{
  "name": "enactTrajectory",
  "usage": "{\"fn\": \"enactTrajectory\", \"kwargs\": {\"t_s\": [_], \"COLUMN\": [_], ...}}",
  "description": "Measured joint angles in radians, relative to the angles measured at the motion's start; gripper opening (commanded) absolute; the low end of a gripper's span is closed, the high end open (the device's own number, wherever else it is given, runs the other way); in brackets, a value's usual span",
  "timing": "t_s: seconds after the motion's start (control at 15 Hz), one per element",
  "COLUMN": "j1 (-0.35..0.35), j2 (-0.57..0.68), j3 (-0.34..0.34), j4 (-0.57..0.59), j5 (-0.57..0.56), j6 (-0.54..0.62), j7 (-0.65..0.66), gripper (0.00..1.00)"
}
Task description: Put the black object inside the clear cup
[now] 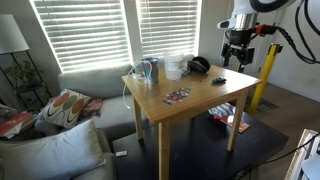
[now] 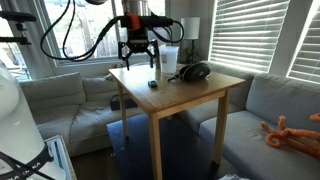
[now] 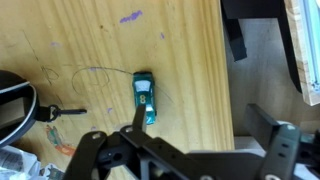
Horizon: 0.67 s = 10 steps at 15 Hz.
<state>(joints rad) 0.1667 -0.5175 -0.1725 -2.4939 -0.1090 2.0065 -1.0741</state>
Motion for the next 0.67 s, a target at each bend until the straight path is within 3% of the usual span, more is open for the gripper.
{"fn": "enactTrajectory", "kwargs": {"t_s": [0.67], "j1": [-0.008], "j2": [0.138], "j3": [0.008], "j4": [0.001], "j5": [0.012], "j6": [0.156], "j7": [-0.043], "gripper": [1.00]}}
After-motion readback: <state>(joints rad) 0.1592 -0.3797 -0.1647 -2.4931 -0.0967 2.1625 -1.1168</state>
